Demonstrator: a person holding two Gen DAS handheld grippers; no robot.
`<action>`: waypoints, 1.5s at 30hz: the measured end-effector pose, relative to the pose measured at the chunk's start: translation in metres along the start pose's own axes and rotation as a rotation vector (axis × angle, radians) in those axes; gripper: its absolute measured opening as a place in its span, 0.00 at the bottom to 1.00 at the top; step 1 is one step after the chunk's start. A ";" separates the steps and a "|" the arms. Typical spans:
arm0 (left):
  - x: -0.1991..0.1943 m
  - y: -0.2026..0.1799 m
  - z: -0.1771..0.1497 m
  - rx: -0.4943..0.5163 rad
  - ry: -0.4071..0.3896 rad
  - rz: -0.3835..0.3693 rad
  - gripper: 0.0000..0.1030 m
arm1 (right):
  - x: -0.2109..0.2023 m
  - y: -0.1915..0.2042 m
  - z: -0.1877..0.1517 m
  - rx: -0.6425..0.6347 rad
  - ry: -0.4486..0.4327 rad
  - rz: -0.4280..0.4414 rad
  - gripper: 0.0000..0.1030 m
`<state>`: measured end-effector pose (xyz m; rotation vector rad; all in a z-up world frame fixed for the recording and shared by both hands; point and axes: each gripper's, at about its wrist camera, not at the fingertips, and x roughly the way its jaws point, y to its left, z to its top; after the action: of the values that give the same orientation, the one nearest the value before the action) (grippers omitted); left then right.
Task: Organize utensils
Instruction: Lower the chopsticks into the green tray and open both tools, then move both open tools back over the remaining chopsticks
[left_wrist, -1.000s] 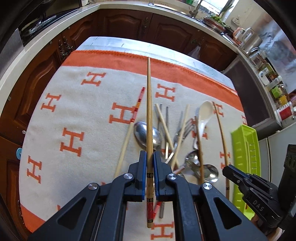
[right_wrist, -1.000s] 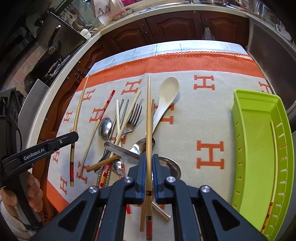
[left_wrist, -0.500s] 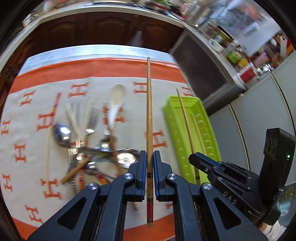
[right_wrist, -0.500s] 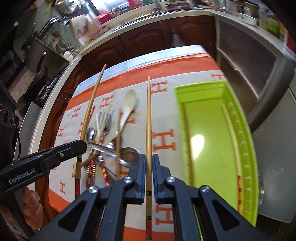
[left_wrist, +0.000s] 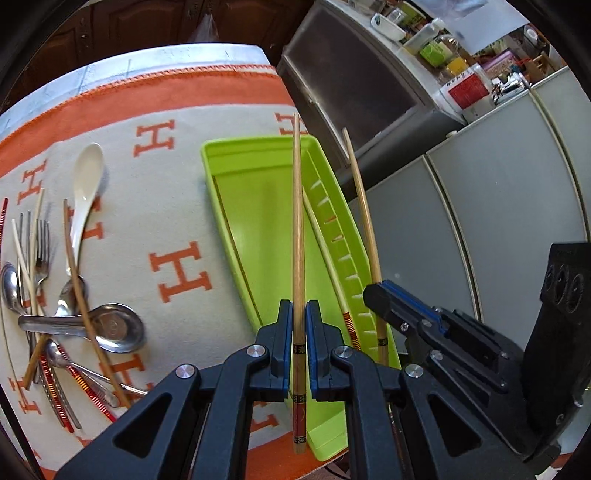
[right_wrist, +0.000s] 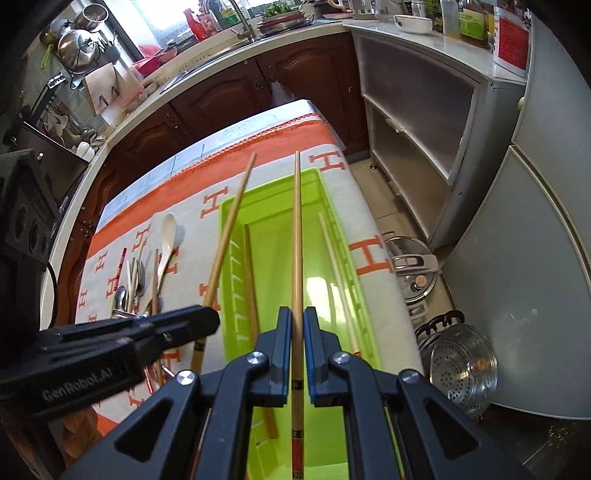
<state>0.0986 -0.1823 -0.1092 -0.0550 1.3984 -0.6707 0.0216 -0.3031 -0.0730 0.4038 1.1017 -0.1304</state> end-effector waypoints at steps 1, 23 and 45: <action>0.004 -0.001 0.000 0.002 0.010 0.001 0.05 | 0.002 -0.001 0.002 -0.006 0.003 -0.004 0.06; -0.029 0.020 -0.010 0.001 -0.074 0.113 0.43 | 0.033 0.016 0.014 -0.101 0.145 0.011 0.07; -0.119 0.096 -0.063 -0.054 -0.237 0.259 0.55 | 0.029 0.115 0.003 -0.207 0.155 0.067 0.07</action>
<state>0.0770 -0.0276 -0.0566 0.0040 1.1695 -0.3968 0.0715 -0.1960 -0.0688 0.2677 1.2400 0.0752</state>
